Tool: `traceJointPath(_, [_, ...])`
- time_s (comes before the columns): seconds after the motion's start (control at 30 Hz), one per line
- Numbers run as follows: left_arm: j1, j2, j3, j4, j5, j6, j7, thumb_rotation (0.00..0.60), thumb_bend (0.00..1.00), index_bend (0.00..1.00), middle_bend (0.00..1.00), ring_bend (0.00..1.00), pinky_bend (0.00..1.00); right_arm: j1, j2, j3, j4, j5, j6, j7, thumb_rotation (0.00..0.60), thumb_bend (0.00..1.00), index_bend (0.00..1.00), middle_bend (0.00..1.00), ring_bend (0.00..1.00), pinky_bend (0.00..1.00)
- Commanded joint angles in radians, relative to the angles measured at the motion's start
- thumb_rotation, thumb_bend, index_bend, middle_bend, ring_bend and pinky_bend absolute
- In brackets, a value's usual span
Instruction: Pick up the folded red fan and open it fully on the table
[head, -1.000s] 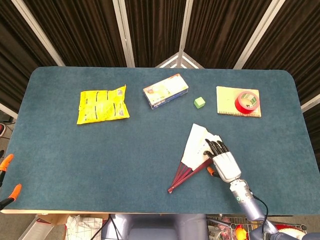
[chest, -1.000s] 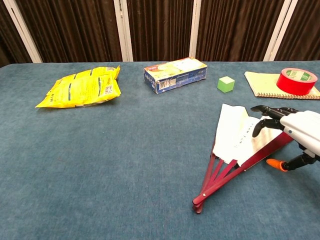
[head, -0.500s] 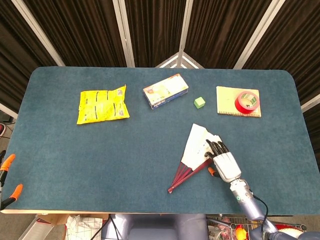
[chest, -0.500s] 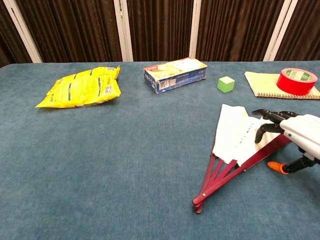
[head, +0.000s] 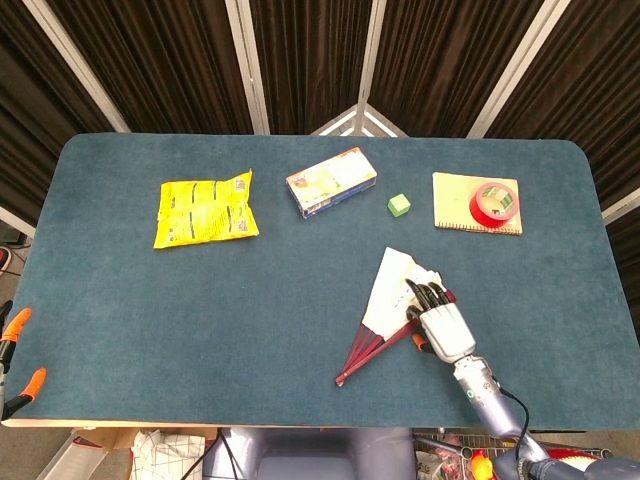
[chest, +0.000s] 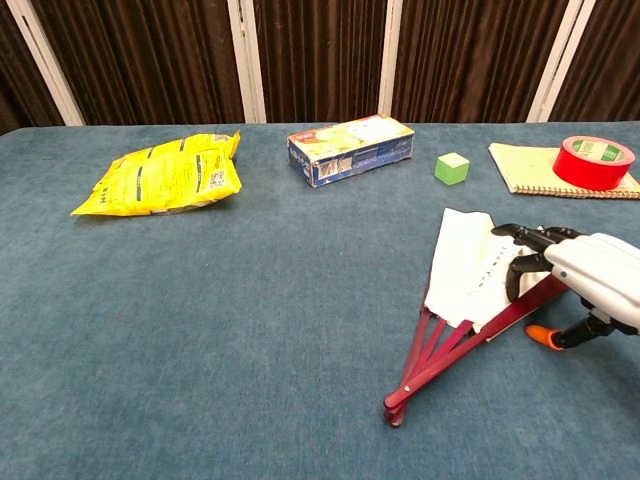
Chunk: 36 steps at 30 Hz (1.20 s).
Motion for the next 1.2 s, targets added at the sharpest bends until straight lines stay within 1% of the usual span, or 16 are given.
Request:
traceJointPath(0.03, [0.000, -0.001, 0.000, 0.000, 0.000, -0.001, 0.001, 0.600, 0.38, 0.13, 0.00, 0.00, 0.00, 0.006, -0.006, 0.000, 0.002, 0.000, -0.005, 0.000, 0.600, 0.29, 0.47, 0.08, 0.15, 0.14])
traceJointPath(0.13, [0.000, -0.001, 0.000, 0.000, -0.001, -0.002, 0.002, 0.600, 0.39, 0.13, 0.00, 0.00, 0.00, 0.013, -0.012, 0.001, 0.004, 0.003, -0.011, 0.004, 0.600, 0.29, 0.48, 0.09, 0.15, 0.14])
traceJointPath(0.47, [0.000, 0.000, 0.002, 0.000, 0.002, -0.002, 0.004, 0.600, 0.39, 0.13, 0.00, 0.00, 0.00, 0.029, -0.017, 0.004, -0.005, 0.004, -0.003, 0.028, 0.600, 0.35, 0.53, 0.10, 0.16, 0.14])
traceJointPath(0.6, [0.000, 0.000, 0.002, 0.000, 0.004, -0.001, 0.002, 0.600, 0.39, 0.13, 0.00, 0.00, 0.00, 0.033, -0.009, 0.007, -0.016, 0.005, 0.003, 0.031, 0.600, 0.37, 0.55, 0.11, 0.16, 0.14])
traceJointPath(0.83, [-0.001, -0.002, 0.002, 0.000, 0.003, -0.004, 0.006, 0.600, 0.39, 0.13, 0.00, 0.00, 0.00, 0.041, 0.018, 0.014, -0.054, 0.004, 0.019, 0.037, 0.600, 0.38, 0.56, 0.11, 0.17, 0.14])
traceJointPath(1.0, [-0.002, -0.003, 0.005, -0.001, 0.007, -0.008, 0.012, 0.600, 0.39, 0.13, 0.00, 0.00, 0.00, 0.045, 0.036, 0.011, -0.080, 0.008, 0.010, 0.040, 0.600, 0.38, 0.57, 0.11, 0.17, 0.14])
traceJointPath(1.2, [-0.001, -0.002, 0.006, -0.002, 0.008, -0.006, 0.012, 0.600, 0.38, 0.13, 0.00, 0.00, 0.00, 0.049, 0.039, 0.002, -0.081, 0.011, -0.005, 0.046, 0.600, 0.41, 0.60, 0.12, 0.17, 0.14])
